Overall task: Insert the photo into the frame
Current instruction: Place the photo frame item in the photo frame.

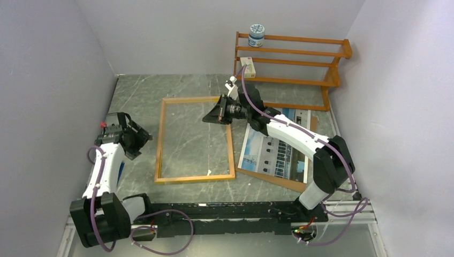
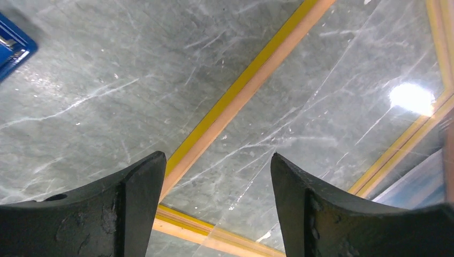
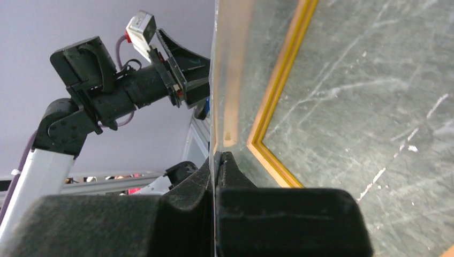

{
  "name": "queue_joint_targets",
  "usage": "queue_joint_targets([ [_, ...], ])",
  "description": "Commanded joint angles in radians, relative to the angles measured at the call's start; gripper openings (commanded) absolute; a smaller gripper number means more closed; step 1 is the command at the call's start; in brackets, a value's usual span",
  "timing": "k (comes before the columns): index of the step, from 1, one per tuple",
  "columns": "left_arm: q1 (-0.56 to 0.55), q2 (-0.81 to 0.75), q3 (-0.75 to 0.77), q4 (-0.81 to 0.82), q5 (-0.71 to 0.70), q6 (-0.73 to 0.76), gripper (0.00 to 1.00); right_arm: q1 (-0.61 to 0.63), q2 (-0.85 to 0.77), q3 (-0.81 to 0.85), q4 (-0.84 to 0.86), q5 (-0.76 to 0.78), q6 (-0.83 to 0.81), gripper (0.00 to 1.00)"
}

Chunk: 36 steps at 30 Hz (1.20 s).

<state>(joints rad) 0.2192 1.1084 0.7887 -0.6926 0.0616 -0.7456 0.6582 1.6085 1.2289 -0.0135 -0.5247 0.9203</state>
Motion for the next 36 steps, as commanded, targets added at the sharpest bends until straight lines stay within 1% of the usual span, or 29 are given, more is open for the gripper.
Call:
queue_joint_targets([
  [1, -0.001, -0.047, 0.064, -0.055, -0.085, -0.005, 0.78, 0.005, 0.017, 0.028, 0.168, 0.031, 0.023, 0.00],
  [3, -0.001, -0.049, 0.067, -0.056, -0.091, -0.002, 0.78, 0.006, 0.049, -0.007, 0.204, 0.057, 0.043, 0.00],
  [6, 0.000, -0.037, 0.058, -0.039, -0.072, 0.001, 0.79, -0.003, 0.111, -0.072, 0.291, 0.077, 0.114, 0.00],
  [8, -0.001, -0.021, 0.041, -0.012, -0.033, 0.004, 0.80, -0.015, 0.148, -0.120, 0.356, 0.087, 0.183, 0.00],
  [10, -0.001, -0.007, 0.016, 0.025, 0.019, 0.005, 0.83, -0.020, 0.172, -0.154, 0.403, 0.098, 0.218, 0.00],
  [12, 0.000, 0.012, -0.002, 0.060, 0.064, 0.006, 0.86, -0.021, 0.190, -0.172, 0.400, 0.115, 0.226, 0.00],
  [16, 0.002, 0.059, -0.027, 0.106, 0.109, 0.007, 0.91, -0.024, 0.201, -0.237, 0.401, 0.175, 0.248, 0.00],
  [21, 0.003, 0.095, -0.050, 0.157, 0.148, 0.015, 0.90, -0.029, 0.213, -0.306, 0.436, 0.188, 0.280, 0.00],
  [27, 0.003, 0.139, -0.043, 0.196, 0.170, 0.018, 0.88, -0.029, 0.220, -0.374, 0.486, 0.208, 0.289, 0.00],
  [31, 0.003, 0.172, -0.027, 0.182, 0.141, 0.048, 0.88, -0.029, 0.220, -0.406, 0.535, 0.192, 0.297, 0.00],
  [33, 0.002, 0.179, -0.018, 0.171, 0.119, 0.056, 0.88, -0.029, 0.228, -0.396, 0.540, 0.181, 0.286, 0.00],
  [36, 0.003, 0.180, -0.017, 0.179, 0.123, 0.055, 0.88, -0.029, 0.241, -0.384, 0.549, 0.169, 0.266, 0.00],
])
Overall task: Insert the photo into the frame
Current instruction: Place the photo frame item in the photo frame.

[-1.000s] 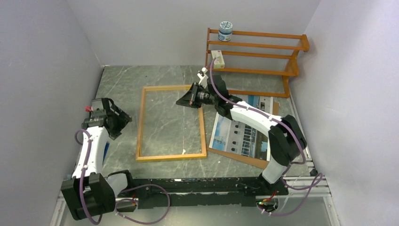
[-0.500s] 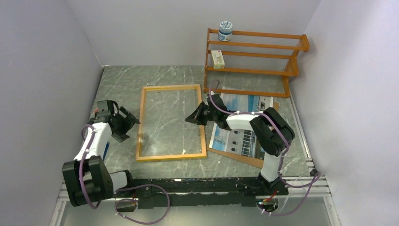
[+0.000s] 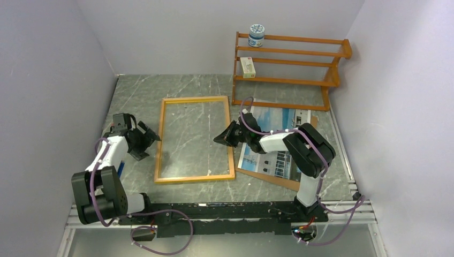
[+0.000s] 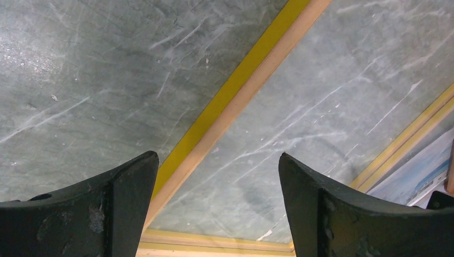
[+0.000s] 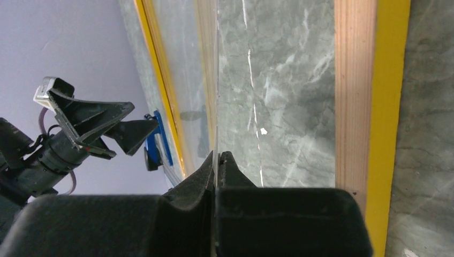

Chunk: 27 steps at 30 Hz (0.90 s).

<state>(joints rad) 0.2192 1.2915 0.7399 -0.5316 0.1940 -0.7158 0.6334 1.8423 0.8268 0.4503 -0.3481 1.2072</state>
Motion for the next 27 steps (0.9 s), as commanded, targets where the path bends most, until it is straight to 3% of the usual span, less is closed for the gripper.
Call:
queue_joint_targets([
  [1, 0.003, -0.002, 0.030, 0.022, -0.008, 0.024, 0.88, -0.004, 0.010, 0.021, 0.090, -0.010, -0.030, 0.00],
  [27, 0.003, 0.066, -0.007, 0.061, -0.003, -0.009, 0.83, 0.048, -0.043, -0.062, 0.395, -0.049, -0.179, 0.00],
])
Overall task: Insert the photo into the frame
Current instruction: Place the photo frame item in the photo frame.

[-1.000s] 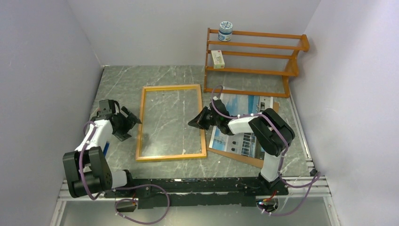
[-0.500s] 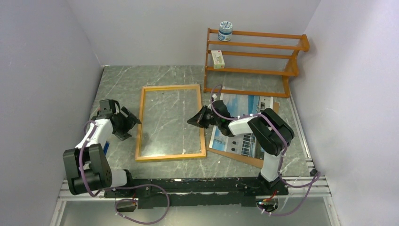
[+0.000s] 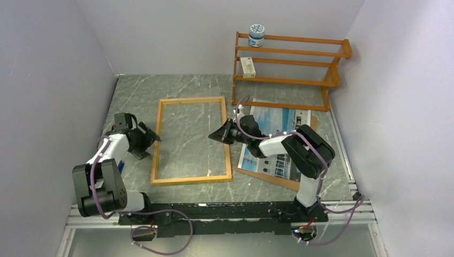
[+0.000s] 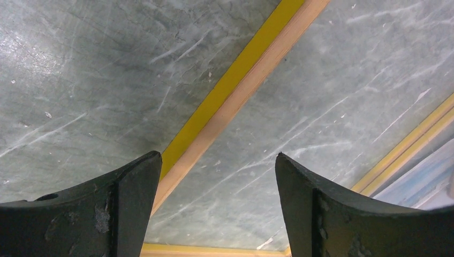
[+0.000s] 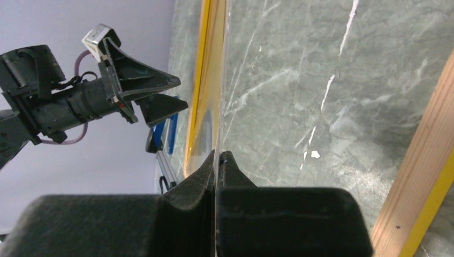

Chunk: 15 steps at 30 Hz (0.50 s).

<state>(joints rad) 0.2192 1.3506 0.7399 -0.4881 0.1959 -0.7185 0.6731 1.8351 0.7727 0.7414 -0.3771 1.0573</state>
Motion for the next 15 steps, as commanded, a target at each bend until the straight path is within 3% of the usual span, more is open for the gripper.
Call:
queue_joint_targets([
  [1, 0.003, 0.008, -0.009, 0.017, -0.011, -0.007, 0.83, 0.008, -0.038, -0.011, 0.112, -0.020, -0.032, 0.00],
  [15, 0.003, 0.046, -0.038, 0.068, 0.036, -0.034, 0.85, 0.016, -0.025, 0.001, 0.163, -0.044, -0.007, 0.00],
])
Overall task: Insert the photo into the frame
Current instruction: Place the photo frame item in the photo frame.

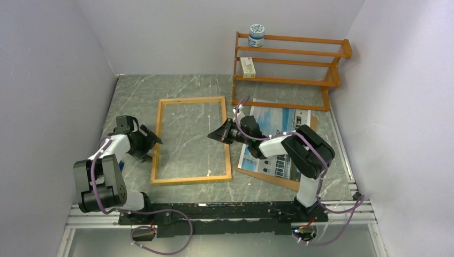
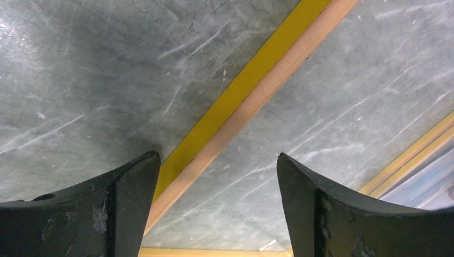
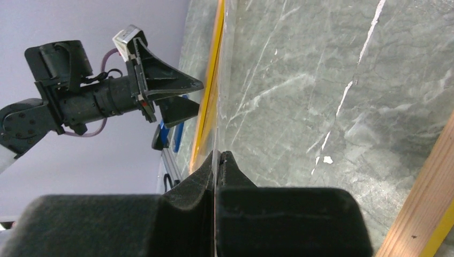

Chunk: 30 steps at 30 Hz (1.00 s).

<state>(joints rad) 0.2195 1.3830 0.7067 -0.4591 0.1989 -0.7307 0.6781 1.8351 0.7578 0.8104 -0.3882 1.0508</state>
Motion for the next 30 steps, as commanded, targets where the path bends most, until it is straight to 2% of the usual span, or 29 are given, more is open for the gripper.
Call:
queue_joint_targets([
  [1, 0.003, 0.016, -0.009, 0.044, 0.043, -0.024, 0.85, 0.011, -0.027, 0.019, 0.093, -0.034, 0.001, 0.00],
  [9, 0.002, 0.000, -0.019, 0.072, 0.108, -0.037, 0.81, 0.010, -0.034, 0.039, 0.123, -0.055, 0.061, 0.00],
  [15, 0.002, -0.026, -0.022, 0.057, 0.101, -0.035, 0.80, 0.008, -0.025, 0.073, 0.071, -0.038, 0.071, 0.00],
  [30, 0.002, -0.053, -0.019, 0.042, 0.111, -0.025, 0.90, -0.004, 0.041, 0.106, 0.023, -0.034, 0.024, 0.00],
])
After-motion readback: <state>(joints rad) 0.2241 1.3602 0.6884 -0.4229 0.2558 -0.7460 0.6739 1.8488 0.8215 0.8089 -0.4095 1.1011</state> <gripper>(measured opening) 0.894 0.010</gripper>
